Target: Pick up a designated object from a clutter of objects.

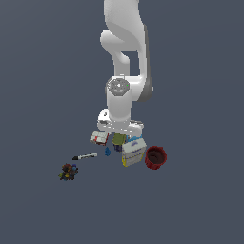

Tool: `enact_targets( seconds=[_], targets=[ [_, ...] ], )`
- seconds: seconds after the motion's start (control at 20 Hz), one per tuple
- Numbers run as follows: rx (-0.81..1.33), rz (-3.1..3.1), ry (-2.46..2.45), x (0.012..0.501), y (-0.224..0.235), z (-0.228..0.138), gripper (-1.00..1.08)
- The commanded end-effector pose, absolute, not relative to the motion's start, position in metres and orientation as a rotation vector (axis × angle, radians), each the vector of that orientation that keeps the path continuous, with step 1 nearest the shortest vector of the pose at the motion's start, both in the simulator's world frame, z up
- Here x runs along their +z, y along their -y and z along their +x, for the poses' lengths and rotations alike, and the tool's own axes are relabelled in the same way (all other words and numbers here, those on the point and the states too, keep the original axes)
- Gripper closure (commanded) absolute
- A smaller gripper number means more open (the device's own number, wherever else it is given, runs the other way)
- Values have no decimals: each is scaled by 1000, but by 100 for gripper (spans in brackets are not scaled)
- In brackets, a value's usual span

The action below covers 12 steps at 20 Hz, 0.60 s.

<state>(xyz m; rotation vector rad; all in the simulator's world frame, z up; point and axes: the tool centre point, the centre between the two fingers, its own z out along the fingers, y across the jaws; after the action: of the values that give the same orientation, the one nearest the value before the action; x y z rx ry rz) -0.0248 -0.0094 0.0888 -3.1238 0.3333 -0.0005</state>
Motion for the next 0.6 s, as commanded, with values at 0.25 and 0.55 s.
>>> enact_targets(
  seconds=[0.25,0.55],
  targets=[
    [0,-3124,-335,62,10,-25,-92],
    [0,-3124,-335,59,10,-25,108]
  ],
)
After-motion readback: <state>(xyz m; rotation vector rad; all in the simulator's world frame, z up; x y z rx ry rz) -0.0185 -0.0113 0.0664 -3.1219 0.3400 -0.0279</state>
